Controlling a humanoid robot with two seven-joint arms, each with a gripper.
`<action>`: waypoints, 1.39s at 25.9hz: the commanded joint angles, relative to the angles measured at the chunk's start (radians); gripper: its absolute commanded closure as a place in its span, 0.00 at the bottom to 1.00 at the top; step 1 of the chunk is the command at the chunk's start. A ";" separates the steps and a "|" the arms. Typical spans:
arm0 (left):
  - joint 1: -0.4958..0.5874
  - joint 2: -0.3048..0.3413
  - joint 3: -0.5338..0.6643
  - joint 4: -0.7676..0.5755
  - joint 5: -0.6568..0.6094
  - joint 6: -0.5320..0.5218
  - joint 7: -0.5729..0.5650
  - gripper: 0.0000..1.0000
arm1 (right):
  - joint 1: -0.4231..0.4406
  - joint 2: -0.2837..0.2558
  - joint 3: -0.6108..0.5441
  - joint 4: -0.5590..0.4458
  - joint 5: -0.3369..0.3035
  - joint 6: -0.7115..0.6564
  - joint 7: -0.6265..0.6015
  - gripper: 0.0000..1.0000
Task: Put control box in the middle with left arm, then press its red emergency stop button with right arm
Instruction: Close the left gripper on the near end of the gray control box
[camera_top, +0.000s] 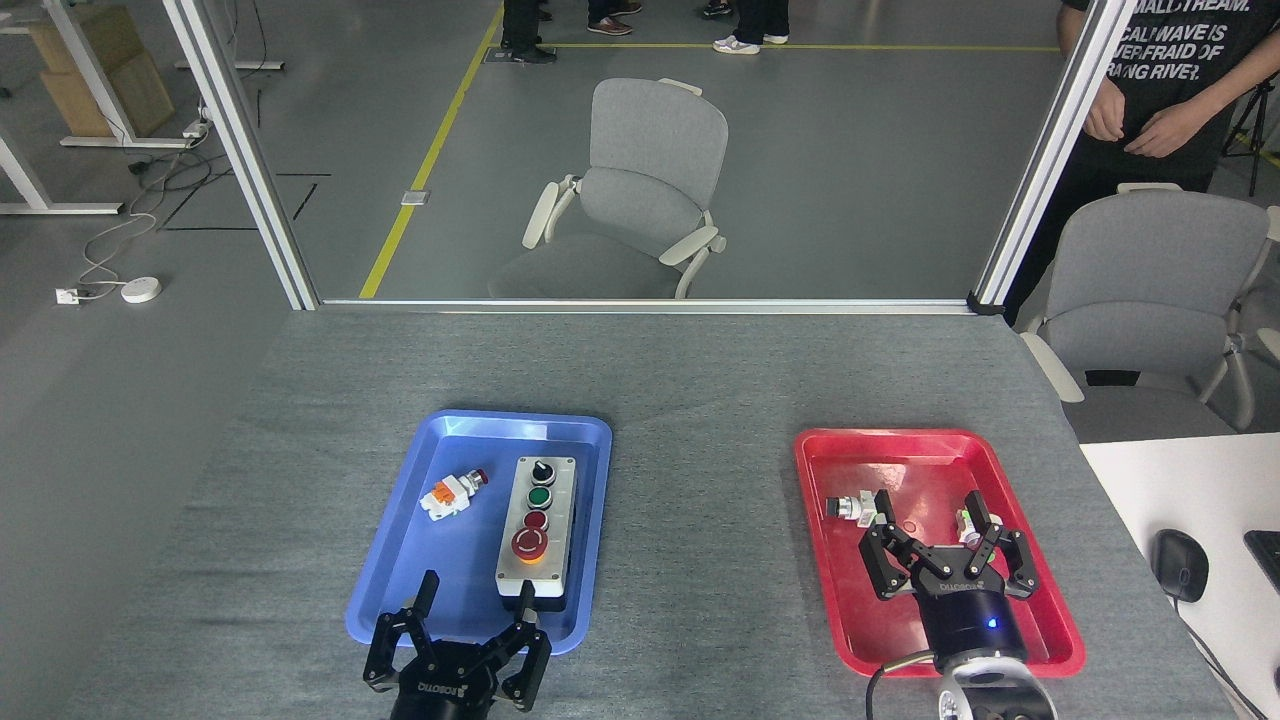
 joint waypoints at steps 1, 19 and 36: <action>-0.016 -0.091 -0.017 0.063 -0.128 0.034 -0.048 0.02 | 0.000 0.004 0.000 -0.006 0.000 0.000 0.004 0.02; -0.114 -0.111 -0.040 0.284 -0.152 0.157 -0.083 0.02 | 0.003 0.007 0.002 -0.010 0.000 0.000 0.004 0.02; -0.271 -0.120 -0.029 0.475 -0.108 0.166 -0.131 0.01 | 0.006 0.010 0.000 -0.010 0.000 0.000 0.003 0.02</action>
